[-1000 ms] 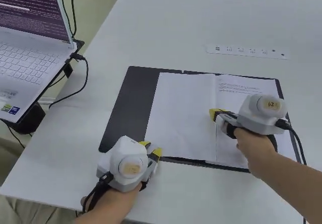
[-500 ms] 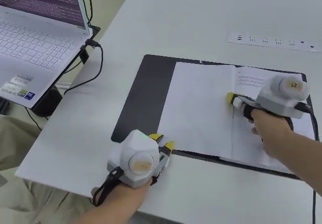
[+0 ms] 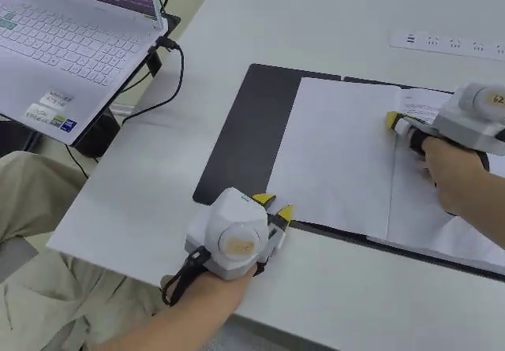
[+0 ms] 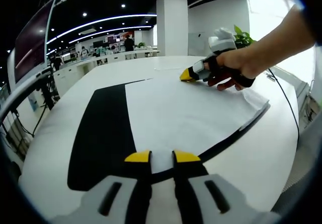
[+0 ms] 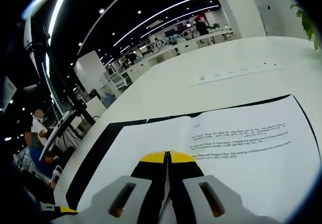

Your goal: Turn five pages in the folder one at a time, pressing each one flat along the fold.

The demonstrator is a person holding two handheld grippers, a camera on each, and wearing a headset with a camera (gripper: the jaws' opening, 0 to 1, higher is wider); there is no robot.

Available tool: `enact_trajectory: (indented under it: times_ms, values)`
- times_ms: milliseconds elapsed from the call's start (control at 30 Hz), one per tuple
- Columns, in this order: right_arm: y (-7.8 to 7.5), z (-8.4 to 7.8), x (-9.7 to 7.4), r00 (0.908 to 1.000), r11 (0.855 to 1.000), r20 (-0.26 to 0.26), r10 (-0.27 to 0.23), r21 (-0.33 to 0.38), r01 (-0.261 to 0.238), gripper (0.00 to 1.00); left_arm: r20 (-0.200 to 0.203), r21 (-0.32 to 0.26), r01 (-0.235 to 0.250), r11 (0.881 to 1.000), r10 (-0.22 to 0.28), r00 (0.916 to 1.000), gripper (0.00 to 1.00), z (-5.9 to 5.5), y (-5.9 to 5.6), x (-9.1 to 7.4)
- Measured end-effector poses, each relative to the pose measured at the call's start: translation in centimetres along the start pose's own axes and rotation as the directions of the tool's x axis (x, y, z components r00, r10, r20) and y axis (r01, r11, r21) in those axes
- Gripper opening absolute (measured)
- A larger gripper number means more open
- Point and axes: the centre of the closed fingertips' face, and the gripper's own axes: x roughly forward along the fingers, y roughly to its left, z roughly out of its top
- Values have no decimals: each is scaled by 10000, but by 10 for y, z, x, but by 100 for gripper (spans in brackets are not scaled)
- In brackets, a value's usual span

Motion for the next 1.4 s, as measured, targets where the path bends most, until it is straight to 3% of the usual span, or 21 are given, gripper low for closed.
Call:
enact_trajectory:
  times_ms: [100, 467, 600, 900, 1200, 1400]
  values:
    - [-3, 7, 8, 9999, 9998, 10, -115, -177, 115, 0, 12, -54, -37, 10000, 37, 10000, 15, 0, 0, 0]
    - [-47, 35, 59, 9964, 9973, 447, -717, -110, 722, 0, 40, -63, -60, 10000, 60, 10000, 15, 1, 0, 1]
    - [-50, 36, 66, 9979, 9980, 304, -575, -258, 583, 0, 65, -70, -65, 10000, 65, 10000, 15, 1, 0, 1]
    - [-49, 30, 62, 9983, 9981, 174, -555, -264, 560, 0, 51, -40, -69, 10000, 69, 10000, 15, 2, 0, 0]
    - [-38, 12, 38, 9992, 9991, 166, -366, -204, 369, 0, 71, -18, -55, 10000, 55, 10000, 15, 2, 0, 0]
    - [-22, -1, 17, 9994, 9995, 171, -308, 5, 308, 0, 37, 79, -11, 10000, 11, 10000, 15, 2, -1, 0]
